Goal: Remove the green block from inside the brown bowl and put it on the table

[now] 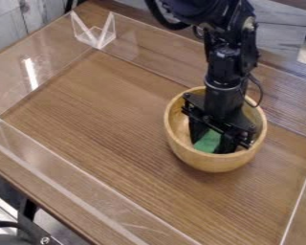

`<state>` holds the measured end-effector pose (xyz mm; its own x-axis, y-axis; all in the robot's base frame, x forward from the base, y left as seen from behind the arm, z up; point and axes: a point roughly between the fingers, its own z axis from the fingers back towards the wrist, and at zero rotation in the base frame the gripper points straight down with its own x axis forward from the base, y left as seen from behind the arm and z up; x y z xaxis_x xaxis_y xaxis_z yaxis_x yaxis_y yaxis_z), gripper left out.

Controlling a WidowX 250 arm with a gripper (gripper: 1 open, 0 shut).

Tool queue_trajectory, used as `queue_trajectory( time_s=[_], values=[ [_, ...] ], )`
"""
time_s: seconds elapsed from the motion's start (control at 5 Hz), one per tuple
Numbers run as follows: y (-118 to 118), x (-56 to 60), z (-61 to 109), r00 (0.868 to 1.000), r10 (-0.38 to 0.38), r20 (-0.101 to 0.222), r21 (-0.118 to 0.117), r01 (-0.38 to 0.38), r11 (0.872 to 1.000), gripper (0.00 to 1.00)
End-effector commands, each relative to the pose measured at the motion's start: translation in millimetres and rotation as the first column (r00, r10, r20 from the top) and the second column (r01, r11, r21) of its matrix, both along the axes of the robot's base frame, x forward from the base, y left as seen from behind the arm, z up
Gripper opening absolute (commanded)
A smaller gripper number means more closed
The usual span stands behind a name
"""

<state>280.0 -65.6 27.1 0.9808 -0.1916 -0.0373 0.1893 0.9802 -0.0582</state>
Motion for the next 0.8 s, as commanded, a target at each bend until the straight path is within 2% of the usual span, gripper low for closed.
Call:
queue_trajectory(
  time_s=[0.0, 0.6],
  values=[
    [-1.7, 2.6, 10.6, 1.0, -0.002, 0.017, -0.014, 0.003, 1.0, 0.0],
    [-5.7, -1.6, 16.0, 1.0, 0.007, -0.022, -0.031, -0.008, 1.0, 0.0]
  ],
)
